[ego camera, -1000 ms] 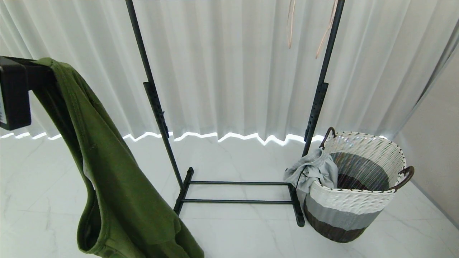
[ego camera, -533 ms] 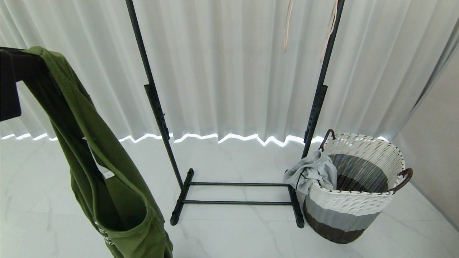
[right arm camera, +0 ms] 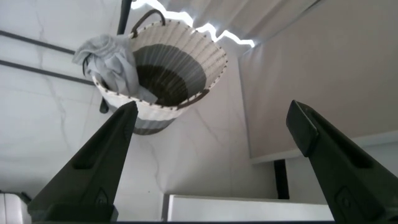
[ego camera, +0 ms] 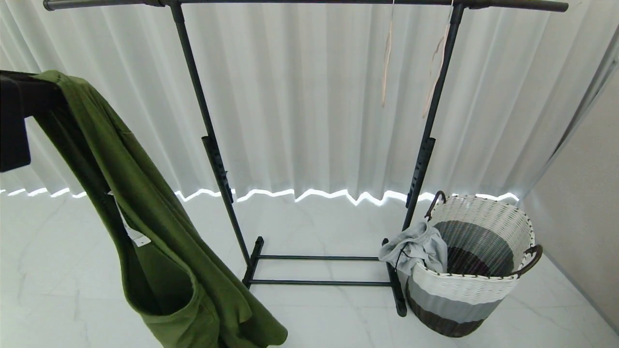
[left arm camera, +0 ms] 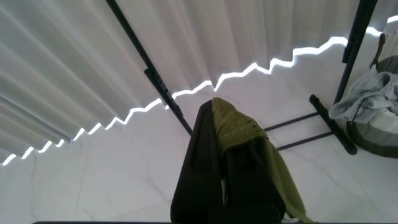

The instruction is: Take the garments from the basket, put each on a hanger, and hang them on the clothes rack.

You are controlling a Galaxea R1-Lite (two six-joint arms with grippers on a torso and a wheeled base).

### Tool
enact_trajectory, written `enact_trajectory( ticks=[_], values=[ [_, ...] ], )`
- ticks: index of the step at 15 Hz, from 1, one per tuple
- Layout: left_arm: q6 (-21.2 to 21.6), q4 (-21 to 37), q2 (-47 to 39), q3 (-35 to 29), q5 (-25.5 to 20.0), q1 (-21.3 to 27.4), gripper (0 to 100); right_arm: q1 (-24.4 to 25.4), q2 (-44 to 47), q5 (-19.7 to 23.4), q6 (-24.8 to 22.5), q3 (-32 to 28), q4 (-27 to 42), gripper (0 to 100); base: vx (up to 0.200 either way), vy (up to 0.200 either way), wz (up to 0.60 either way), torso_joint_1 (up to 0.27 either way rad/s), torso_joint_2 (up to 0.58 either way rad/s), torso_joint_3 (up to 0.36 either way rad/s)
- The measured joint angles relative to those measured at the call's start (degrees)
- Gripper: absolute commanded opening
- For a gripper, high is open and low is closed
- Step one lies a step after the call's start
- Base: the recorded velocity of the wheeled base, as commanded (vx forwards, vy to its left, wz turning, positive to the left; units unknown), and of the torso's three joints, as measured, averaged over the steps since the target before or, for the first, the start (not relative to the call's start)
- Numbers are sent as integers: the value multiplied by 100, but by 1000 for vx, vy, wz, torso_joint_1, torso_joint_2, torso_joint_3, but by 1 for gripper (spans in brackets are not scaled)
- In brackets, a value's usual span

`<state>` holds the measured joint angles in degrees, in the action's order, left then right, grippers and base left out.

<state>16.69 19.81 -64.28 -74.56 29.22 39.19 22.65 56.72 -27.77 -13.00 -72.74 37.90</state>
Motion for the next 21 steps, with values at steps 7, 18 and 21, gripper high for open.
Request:
enact_trajectory(
  ticks=[7,18,21],
  values=[
    [71,-5,4,57,1,0,0,-11,52,-11,13,9,-32,100,0,0,0,175,-472,-298],
    [187,-5,6,151,12,2,0,-57,85,308,9,201,-605,100,164,0,0,175,-417,-243],
    [187,0,4,171,12,0,0,-55,85,311,17,224,-605,100,200,0,0,22,-28,-12]
  ],
)
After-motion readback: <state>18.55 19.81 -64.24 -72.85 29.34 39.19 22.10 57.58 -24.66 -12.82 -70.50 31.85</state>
